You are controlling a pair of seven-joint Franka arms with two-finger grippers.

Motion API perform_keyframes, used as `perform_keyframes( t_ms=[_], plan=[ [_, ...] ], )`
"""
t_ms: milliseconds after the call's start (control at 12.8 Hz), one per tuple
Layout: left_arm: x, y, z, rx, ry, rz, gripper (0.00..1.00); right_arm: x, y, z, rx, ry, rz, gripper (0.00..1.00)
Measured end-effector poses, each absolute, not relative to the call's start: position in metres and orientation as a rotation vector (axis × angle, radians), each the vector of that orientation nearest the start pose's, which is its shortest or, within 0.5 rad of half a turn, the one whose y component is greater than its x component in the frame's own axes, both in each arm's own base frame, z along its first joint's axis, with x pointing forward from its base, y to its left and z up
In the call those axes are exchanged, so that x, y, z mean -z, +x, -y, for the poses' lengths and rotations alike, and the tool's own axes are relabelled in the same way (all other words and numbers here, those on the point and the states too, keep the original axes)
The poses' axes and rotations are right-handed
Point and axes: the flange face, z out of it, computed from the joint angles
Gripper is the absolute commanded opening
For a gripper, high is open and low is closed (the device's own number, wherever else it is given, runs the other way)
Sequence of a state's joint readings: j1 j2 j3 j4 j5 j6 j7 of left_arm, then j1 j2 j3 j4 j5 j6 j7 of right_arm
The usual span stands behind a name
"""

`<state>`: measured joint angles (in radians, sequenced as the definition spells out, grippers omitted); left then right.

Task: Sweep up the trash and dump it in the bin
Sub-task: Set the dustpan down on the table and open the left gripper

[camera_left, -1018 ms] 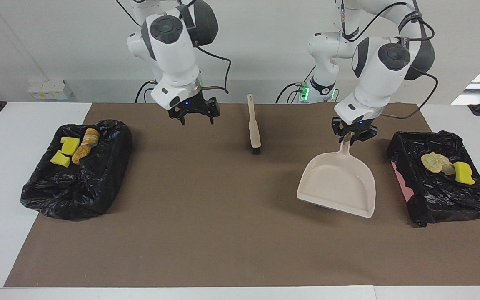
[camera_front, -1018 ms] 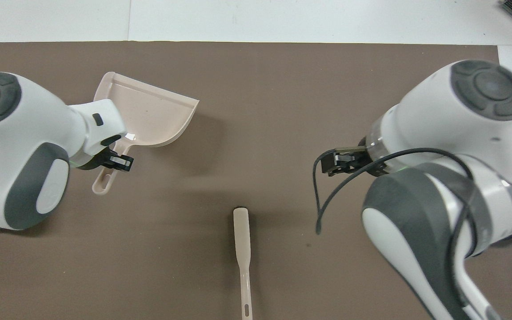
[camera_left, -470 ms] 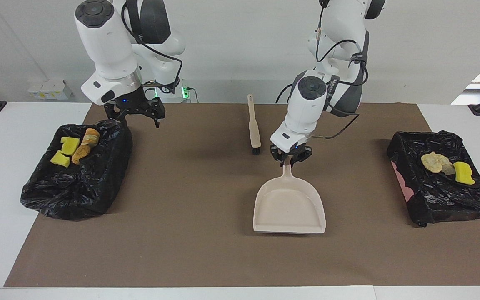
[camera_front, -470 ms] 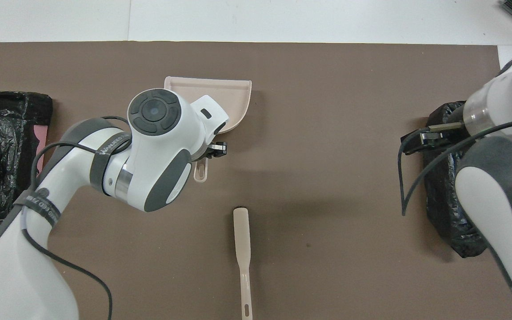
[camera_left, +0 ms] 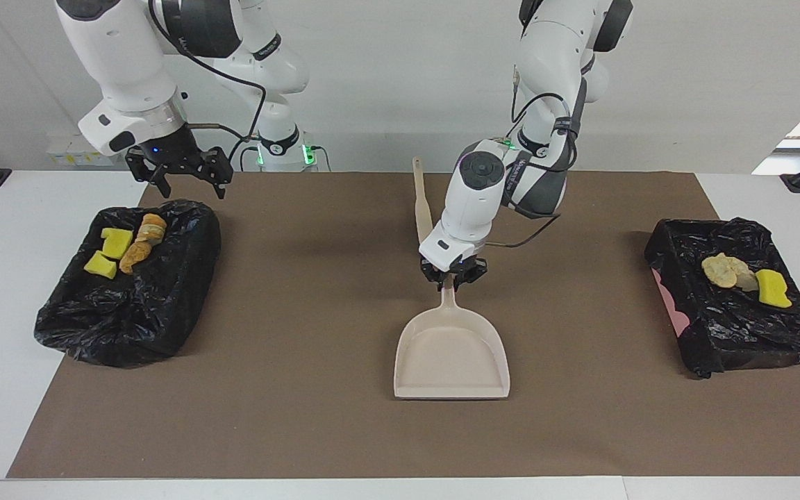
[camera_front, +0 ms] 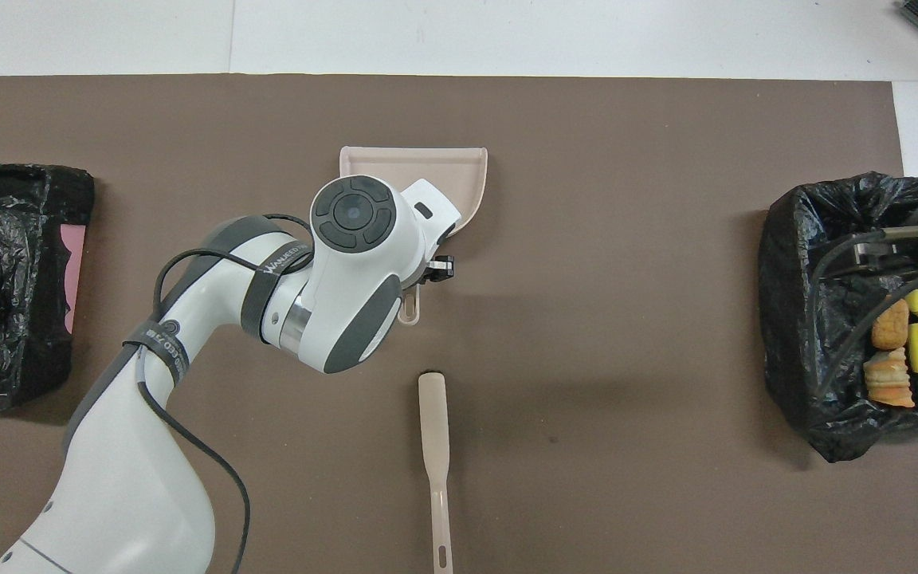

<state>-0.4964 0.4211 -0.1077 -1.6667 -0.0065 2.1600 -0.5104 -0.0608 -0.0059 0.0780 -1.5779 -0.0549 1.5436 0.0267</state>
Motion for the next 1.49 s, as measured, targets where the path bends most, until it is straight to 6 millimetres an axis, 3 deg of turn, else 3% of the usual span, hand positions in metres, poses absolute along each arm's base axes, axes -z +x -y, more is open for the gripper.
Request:
perform_keyframes(
  t_ms=[78,157,392,705,940,1097,1332,1488],
  plan=[
    [-0.370,0.560,0.378,0.066,-3.225,-0.125,0.25,-0.633,0.543,-0.002,-0.036,-3.197,-0.021,1.00],
    [-0.370,0.560,0.377,0.065,-3.229,-0.121,0.40,-0.640,0.537,-0.002,-0.035,-3.197,-0.024,1.00],
    [-0.369,0.559,0.378,0.058,-3.230,-0.120,0.49,-0.647,0.531,0.002,-0.030,-3.196,-0.036,1.00],
    [-0.368,0.556,0.382,0.051,-3.228,-0.131,1.00,-0.644,0.531,0.002,-0.038,-3.196,-0.036,1.00],
    [-0.376,0.557,0.376,0.045,-3.220,-0.119,1.00,-0.644,0.531,0.003,-0.040,-3.189,-0.038,1.00],
    [-0.399,0.556,0.357,0.029,-3.194,-0.091,1.00,-0.643,0.531,0.001,-0.042,-3.147,-0.048,1.00],
    [-0.440,0.551,0.299,0.065,-3.169,-0.112,1.00,-0.643,0.531,0.002,-0.042,-3.126,-0.059,1.00],
    [-0.468,0.543,0.243,0.047,-3.145,-0.201,1.00,-0.643,0.531,0.002,-0.041,-3.126,-0.061,1.00]
  ],
)
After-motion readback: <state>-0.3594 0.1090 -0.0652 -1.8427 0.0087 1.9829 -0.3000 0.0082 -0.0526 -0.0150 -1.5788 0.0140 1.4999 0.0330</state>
